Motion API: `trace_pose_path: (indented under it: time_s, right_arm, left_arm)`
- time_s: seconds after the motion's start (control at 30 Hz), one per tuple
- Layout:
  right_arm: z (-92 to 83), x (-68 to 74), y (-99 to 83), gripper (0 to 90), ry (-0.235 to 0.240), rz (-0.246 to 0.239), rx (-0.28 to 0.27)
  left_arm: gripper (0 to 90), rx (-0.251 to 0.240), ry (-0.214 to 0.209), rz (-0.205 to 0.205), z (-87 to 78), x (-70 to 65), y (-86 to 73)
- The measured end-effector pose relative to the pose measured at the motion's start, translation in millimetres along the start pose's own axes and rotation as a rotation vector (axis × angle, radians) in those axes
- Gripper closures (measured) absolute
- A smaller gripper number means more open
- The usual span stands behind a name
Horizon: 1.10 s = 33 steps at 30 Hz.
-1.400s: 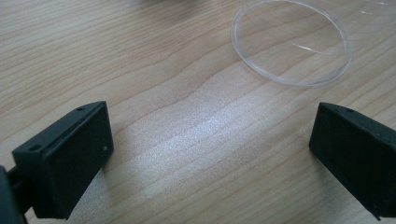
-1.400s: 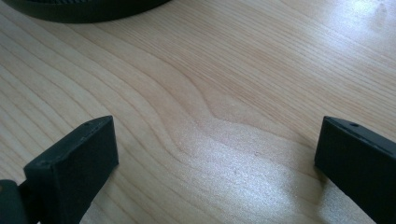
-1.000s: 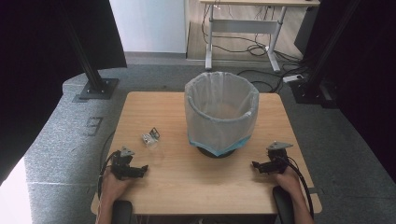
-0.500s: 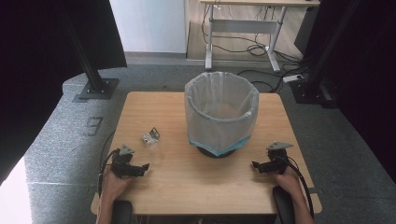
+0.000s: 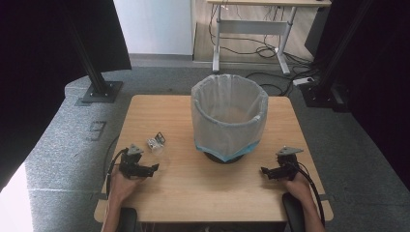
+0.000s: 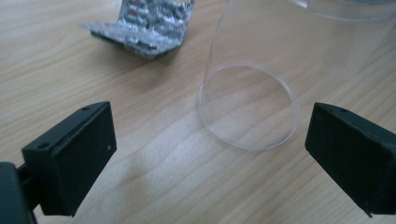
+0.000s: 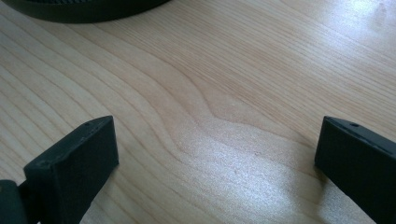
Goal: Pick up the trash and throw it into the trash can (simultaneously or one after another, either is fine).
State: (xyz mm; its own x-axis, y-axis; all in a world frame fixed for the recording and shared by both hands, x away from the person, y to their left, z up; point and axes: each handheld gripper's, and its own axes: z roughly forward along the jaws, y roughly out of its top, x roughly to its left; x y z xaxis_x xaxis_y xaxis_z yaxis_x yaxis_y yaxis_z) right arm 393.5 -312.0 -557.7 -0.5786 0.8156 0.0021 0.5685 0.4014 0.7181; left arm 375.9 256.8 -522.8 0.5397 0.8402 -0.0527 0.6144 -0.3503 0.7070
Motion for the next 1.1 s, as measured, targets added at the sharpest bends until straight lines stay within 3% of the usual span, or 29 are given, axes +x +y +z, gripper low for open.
trace_pose_path:
  time_s: [0.3, 0.43, 0.67, 0.9, 1.1]
  right_arm:
    - [0.0, 0.1, 0.0, 0.0, 0.000, 0.000, 0.000]
    - [0.0, 0.0, 0.0, 0.0, 0.000, 0.000, 0.000]
    - [0.0, 0.1, 0.0, 0.0, 0.000, 0.000, 0.000]
    - [0.0, 0.0, 0.0, 0.0, 0.000, 0.000, 0.000]
    - [0.0, 0.0, 0.0, 0.0, 0.000, 0.000, 0.000]
  left_arm:
    - [5.1, -0.018, -0.043, 0.030, 4.2, -5.6, 14.5]
    - [6.2, -0.004, -0.068, 0.067, 8.0, -14.6, 20.5]
    - [7.0, -0.006, -0.071, 0.091, 12.5, -21.5, 30.6]
    - [16.0, 0.001, -0.072, 0.105, 17.2, -24.5, 41.2]
    - [30.9, 0.010, -0.089, 0.118, 19.3, -27.2, 43.8]
